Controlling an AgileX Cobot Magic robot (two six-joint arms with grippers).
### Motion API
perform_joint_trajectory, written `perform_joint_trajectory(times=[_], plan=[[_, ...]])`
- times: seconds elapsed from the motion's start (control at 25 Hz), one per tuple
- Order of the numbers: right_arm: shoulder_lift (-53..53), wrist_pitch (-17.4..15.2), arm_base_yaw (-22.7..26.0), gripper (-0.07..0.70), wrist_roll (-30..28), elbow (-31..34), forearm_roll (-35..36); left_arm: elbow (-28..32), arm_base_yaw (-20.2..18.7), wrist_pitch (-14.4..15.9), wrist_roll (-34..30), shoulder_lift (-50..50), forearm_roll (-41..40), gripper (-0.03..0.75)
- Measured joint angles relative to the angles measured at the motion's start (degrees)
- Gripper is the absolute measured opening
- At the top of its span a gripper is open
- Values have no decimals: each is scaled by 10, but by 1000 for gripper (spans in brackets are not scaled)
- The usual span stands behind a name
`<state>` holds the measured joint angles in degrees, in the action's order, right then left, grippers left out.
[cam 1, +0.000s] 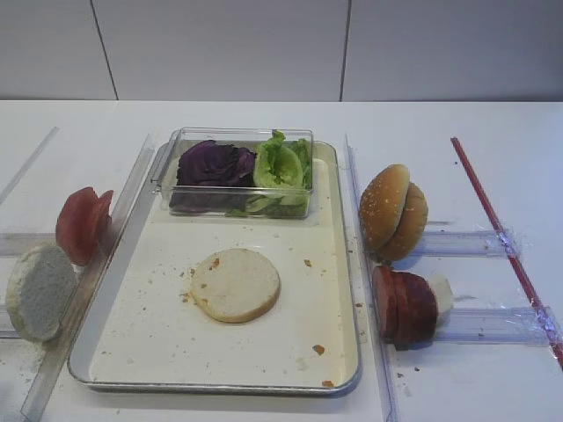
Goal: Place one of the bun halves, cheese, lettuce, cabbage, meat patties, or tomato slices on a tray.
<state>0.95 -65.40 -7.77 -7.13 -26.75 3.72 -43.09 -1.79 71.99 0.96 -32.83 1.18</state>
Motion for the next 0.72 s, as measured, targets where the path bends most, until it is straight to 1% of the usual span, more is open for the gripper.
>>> perform_joint_trajectory(times=[0.32,0.72], plan=[[0,0,0,693,0,0,0,79,0,3,-5,115,-1,362],[0,0,0,693,0,0,0,107,0,6,-10,246,-15,362]])
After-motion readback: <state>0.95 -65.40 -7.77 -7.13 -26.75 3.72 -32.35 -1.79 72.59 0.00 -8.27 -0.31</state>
